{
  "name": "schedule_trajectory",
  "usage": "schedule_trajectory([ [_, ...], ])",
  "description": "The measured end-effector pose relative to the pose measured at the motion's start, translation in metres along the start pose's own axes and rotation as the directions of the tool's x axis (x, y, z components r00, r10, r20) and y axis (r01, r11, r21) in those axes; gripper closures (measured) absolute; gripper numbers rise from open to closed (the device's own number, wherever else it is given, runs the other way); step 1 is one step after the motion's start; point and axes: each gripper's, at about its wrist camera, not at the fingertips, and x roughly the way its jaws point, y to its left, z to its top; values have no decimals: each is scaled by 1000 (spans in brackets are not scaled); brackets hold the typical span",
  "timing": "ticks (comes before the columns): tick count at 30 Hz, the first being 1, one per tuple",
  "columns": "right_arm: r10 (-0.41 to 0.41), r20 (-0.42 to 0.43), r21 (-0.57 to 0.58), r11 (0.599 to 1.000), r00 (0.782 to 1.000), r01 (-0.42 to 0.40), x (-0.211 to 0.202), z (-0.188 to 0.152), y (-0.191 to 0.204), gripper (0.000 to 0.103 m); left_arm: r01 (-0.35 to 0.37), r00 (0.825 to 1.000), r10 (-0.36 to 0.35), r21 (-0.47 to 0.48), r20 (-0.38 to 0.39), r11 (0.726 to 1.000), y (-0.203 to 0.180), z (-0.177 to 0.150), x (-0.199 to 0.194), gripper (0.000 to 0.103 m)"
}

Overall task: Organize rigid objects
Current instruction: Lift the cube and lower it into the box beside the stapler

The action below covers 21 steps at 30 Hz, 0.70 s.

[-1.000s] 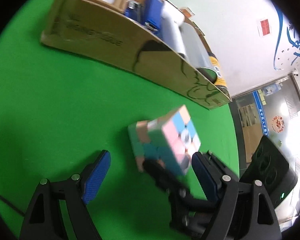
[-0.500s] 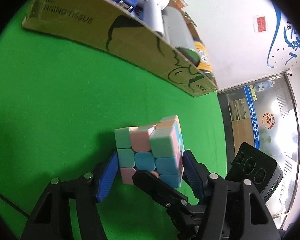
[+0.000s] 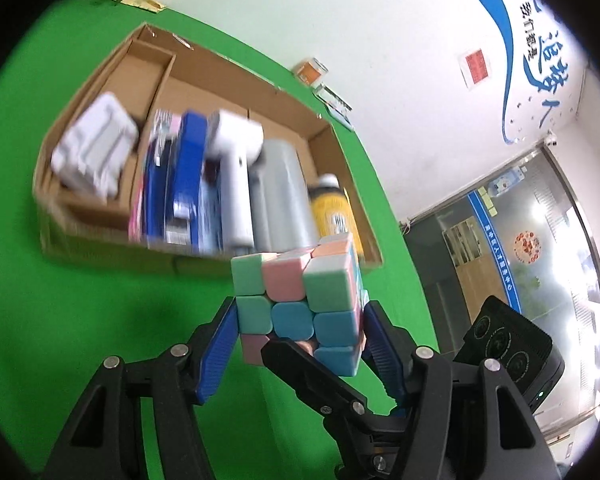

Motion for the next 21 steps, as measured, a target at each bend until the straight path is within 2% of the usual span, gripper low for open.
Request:
schedule_trajectory([
  [6, 70, -75, 149, 987, 995, -58, 61, 46, -28, 48, -80, 996, 80, -5, -47, 997, 23, 55, 17, 42],
  [10, 94, -113, 241, 968, 989, -65, 97, 56, -51, 48, -125, 987, 121, -35, -104, 992, 38, 79, 38, 42],
  [14, 70, -148, 246, 969, 986, -31, 110, 58, -60, 43, -144, 982, 139, -26, -128, 989, 40, 90, 51, 42],
  [16, 32, -148, 222, 975, 988, 2, 104, 57, -60, 34, -173, 980, 170, -18, -107, 985, 38, 91, 51, 42],
  [17, 1, -141, 212, 977, 990, 29, 99, 57, -60, 22, -178, 979, 176, -4, -99, 984, 35, 90, 49, 42],
  [18, -36, -119, 198, 978, 992, 59, 89, 55, -60, 15, -179, 980, 179, 8, -85, 984, 33, 91, 46, 42],
  [21, -68, -69, 154, 985, 995, 78, 58, 48, -56, 12, -233, 972, 234, 60, -2, 971, 22, 88, 28, 42],
])
